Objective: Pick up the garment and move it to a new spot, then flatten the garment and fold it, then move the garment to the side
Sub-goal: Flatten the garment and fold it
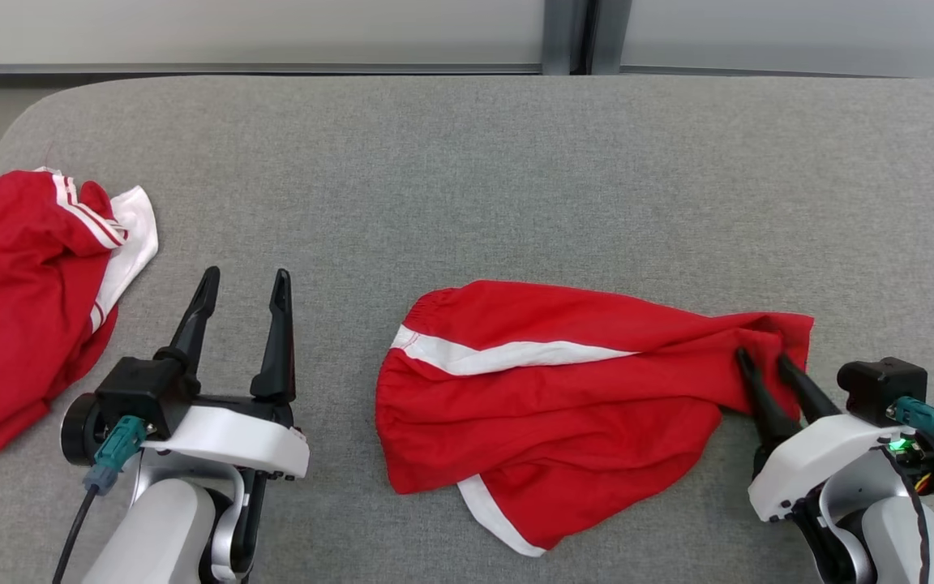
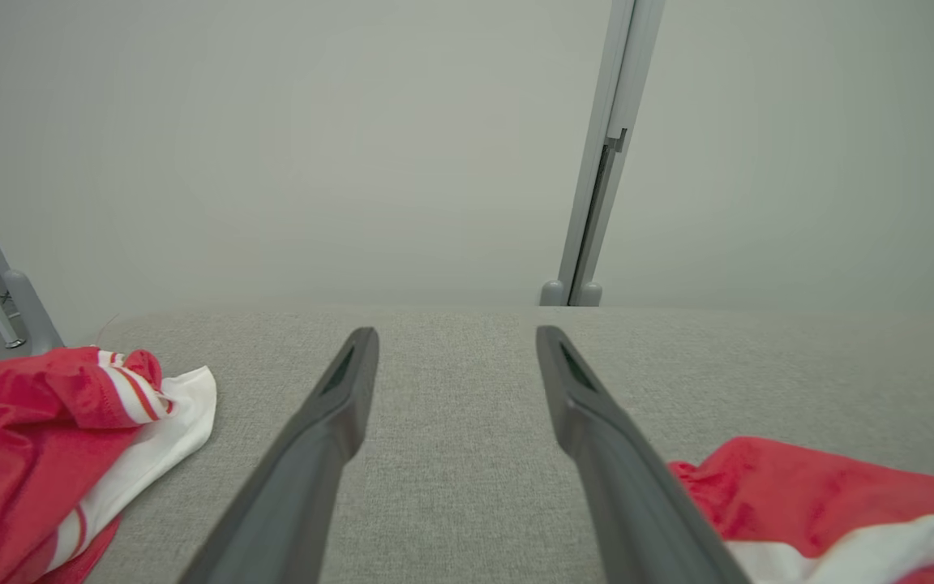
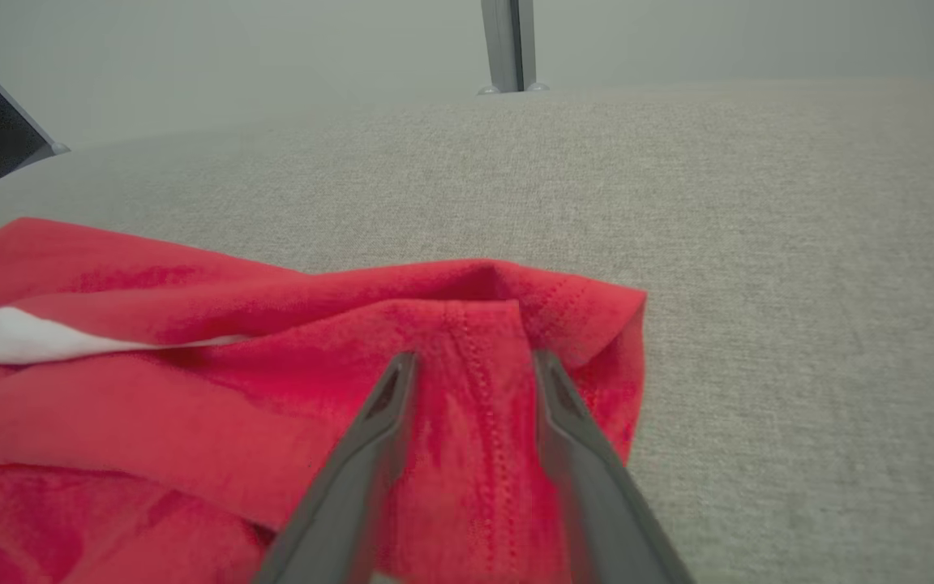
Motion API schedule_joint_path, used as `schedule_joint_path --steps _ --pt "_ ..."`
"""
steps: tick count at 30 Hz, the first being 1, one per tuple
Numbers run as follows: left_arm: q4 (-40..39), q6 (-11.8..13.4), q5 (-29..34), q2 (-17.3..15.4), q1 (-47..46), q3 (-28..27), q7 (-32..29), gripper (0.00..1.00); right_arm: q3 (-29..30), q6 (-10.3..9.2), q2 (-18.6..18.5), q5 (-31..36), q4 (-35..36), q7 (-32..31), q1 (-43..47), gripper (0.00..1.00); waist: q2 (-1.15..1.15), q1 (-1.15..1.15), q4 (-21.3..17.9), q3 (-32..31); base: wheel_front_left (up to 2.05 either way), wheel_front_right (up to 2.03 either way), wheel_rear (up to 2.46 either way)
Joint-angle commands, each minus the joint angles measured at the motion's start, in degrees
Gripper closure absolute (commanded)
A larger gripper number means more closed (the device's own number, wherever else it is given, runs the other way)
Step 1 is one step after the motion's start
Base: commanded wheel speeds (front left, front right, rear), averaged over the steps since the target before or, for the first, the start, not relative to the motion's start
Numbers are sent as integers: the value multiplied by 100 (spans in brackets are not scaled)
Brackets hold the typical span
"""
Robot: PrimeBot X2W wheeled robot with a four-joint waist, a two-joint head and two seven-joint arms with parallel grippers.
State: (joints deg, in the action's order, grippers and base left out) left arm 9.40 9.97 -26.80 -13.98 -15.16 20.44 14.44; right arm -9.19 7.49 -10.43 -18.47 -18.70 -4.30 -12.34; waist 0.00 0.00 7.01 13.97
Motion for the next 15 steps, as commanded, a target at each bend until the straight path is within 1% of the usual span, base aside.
schedule_joint_path --steps 1,4,9,10,15 --pt "-13 -7 42 -22 -112 -46 33 0 -32 0 -65 -44 19 32 -43 100 0 0 46 75 0 0 0" --pt "-46 5 93 13 -155 -63 50 0 -74 0 -124 -62 257 73 46 100 0 0 43 134 0 0 0" --pt "-114 33 162 36 -196 -124 69 0 -13 0 -184 139 1048 -8 406 100 0 0 -34 198 0 0 0" --pt "-114 33 162 36 -196 -124 69 0 -13 0 -184 139 1048 -8 406 100 0 0 -34 198 0 0 0" --pt "-146 35 190 32 -182 -173 76 0 -200 0 -242 352 1623 -497 1088 100 0 0 -106 205 0 0 0"
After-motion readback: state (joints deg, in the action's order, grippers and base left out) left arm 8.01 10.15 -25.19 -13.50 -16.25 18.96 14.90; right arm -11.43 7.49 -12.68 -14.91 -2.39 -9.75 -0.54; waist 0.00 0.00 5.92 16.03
